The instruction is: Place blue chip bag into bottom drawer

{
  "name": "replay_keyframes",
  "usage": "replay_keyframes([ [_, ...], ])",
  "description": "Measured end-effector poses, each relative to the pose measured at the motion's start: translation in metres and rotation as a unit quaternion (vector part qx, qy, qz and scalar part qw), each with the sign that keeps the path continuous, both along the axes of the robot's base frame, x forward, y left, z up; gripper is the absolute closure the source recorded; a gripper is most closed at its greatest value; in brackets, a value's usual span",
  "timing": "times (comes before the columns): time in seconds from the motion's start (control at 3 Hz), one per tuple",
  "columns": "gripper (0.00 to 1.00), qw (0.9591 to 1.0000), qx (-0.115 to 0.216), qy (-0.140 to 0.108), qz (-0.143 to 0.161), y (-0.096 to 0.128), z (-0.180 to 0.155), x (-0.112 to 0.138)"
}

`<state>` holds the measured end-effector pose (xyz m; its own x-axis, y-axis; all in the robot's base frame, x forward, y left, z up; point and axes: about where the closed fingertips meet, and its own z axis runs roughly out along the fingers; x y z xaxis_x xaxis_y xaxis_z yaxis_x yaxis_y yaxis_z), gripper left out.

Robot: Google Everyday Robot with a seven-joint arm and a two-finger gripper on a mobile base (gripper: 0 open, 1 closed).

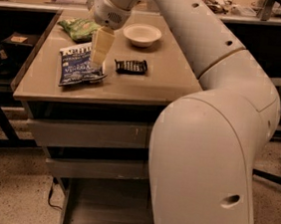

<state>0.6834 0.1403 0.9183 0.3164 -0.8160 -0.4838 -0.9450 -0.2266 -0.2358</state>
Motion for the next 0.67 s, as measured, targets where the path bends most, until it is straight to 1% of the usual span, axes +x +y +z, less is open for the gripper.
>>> replay_keyframes([
  [0.33, 0.0, 1.0, 0.004, 0.005, 0.004, 0.006, -0.006, 0.001],
  [0.67, 0.0, 0.9993, 0.019, 0.029, 0.017, 0.032, -0.03, 0.001],
])
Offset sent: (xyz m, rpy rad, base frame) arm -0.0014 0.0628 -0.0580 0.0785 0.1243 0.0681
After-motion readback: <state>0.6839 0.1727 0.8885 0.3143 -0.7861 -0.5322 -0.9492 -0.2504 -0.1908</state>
